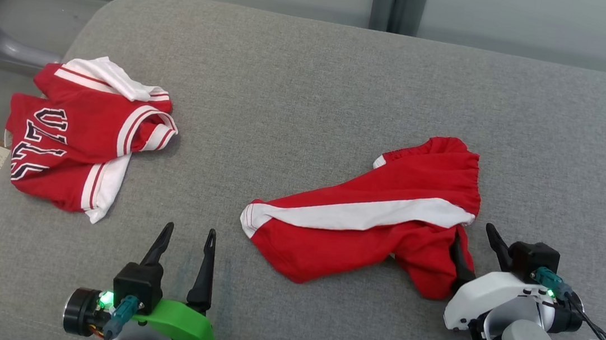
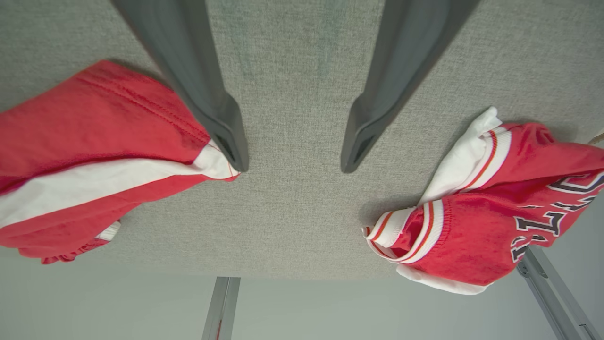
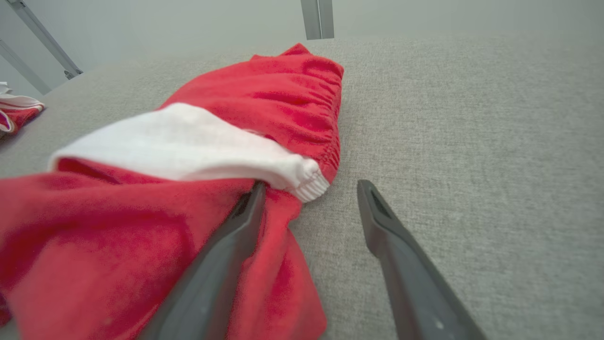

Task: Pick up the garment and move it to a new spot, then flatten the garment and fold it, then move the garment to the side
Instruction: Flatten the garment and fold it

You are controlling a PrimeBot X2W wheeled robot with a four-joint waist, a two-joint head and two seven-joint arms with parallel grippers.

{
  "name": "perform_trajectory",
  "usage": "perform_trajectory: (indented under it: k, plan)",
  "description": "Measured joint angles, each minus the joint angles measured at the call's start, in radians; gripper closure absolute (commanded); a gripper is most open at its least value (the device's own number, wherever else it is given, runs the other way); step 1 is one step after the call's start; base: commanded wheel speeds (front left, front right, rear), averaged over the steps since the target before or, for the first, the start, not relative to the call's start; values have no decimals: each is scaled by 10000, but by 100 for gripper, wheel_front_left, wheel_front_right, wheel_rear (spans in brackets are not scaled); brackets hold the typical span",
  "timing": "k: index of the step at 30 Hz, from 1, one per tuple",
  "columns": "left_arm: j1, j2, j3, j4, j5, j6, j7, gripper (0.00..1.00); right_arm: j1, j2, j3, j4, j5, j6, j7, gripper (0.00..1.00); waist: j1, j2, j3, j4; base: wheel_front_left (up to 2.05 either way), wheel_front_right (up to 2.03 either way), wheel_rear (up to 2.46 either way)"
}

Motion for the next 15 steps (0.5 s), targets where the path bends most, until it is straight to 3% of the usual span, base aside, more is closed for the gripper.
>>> perform_trajectory:
  k: [6, 7, 8, 9, 10, 11, 12, 15]
  plan:
    - [-178, -2, -105, -8, 0, -19, 0, 0, -224, 0, -25, 209, -33, 0, 0, 1, 0, 0, 218, 146, 0, 0, 0]
    - [-196, -2, -98, -10, 0, -19, 0, 0, -264, 0, -40, 232, -44, 0, 0, 12, 0, 0, 259, 170, 0, 0, 0]
    - [-200, -2, -88, -12, 0, -21, 0, 0, -296, 0, -54, 255, -79, 0, 0, 31, 0, 0, 288, 189, 0, 0, 0]
    - [-200, -2, -73, -12, 6, -21, 0, 0, -332, 0, -79, 270, -119, 0, 0, 56, 0, 0, 319, 212, 0, 0, 0]
    - [-201, -2, -59, -12, 15, -21, 0, 0, -348, 4, -117, 249, -142, 0, 0, 70, 0, 0, 345, 231, 0, 0, 0]
    - [-201, -2, -42, -10, 15, -21, 0, 0, -350, 2, -134, 232, -180, 0, 0, 95, 0, 0, 358, 243, 0, 0, 0]
    - [-200, -2, -23, -8, 15, -21, 0, 0, -350, 4, -163, 215, -194, 0, 0, 100, 0, 0, 363, 248, 0, 0, 0]
    - [-195, 0, 36, 4, 15, -15, 0, 0, -343, 6, -326, 63, -284, 0, 0, 100, 0, 0, 330, 194, 0, 0, 0]
